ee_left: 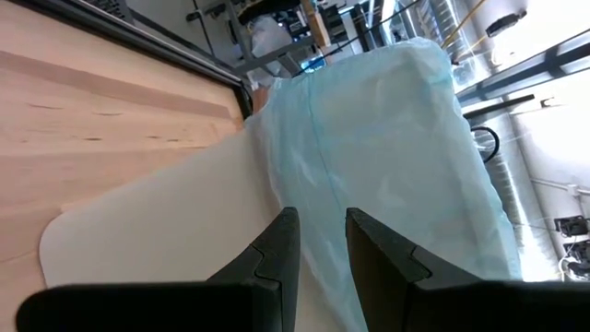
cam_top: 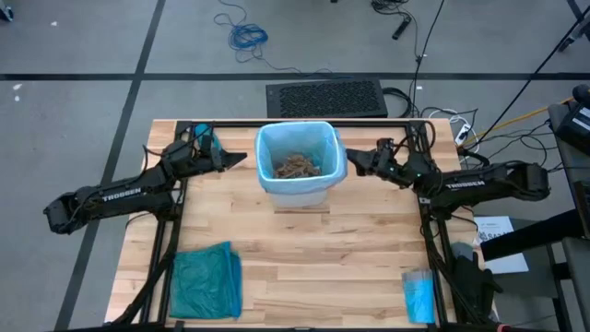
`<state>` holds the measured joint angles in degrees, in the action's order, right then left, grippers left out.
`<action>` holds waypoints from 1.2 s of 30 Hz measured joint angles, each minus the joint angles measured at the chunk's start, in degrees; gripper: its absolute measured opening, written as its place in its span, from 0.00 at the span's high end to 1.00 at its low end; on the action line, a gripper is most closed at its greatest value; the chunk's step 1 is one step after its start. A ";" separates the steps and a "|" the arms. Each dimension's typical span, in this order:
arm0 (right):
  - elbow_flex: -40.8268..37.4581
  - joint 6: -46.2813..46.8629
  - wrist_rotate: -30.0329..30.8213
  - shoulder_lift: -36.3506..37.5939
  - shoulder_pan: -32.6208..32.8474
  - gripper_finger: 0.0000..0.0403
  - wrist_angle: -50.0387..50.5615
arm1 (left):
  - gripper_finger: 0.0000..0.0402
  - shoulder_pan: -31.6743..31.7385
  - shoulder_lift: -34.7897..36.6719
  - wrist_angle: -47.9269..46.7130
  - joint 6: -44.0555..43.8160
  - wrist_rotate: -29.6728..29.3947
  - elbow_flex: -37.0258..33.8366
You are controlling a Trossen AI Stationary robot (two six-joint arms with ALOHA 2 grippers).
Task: Place trash/remove bag and relplace
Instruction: Remove the blue trash bag from the white trash bin
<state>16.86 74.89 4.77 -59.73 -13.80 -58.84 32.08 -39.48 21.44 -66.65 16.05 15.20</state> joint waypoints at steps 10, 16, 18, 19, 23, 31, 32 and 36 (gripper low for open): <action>7.39 -4.94 -2.04 -0.02 0.00 0.75 5.74 | 0.78 0.00 -0.64 -0.11 0.02 0.00 0.00; 13.22 -9.79 -3.39 -0.02 0.02 0.95 11.57 | 0.78 0.00 -0.66 -0.09 0.04 0.00 0.00; 15.06 -11.37 -3.40 -0.02 0.01 0.99 12.19 | 0.78 0.00 -0.66 -0.09 0.42 0.00 0.00; 16.00 -11.90 -3.41 -0.02 0.00 0.99 12.37 | 0.78 0.00 -0.66 -0.09 1.09 0.00 0.00; 19.21 -13.79 -3.90 -0.02 0.00 0.99 12.54 | 0.78 0.00 -0.66 -0.09 1.44 -0.02 0.00; 21.32 -14.91 -5.13 0.05 0.00 1.00 18.57 | 0.78 0.00 -0.64 -0.32 1.24 -0.66 0.00; 21.32 -14.62 -5.13 0.03 0.00 1.00 19.27 | 0.78 0.00 -0.65 -0.82 1.06 -0.66 0.00; 21.32 -14.46 -5.11 0.03 0.02 1.00 19.52 | 0.78 0.00 -0.66 -1.12 -0.86 1.92 0.00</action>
<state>38.17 60.43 -0.34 -59.70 -13.78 -39.33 32.08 -40.14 20.31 -67.52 17.97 15.20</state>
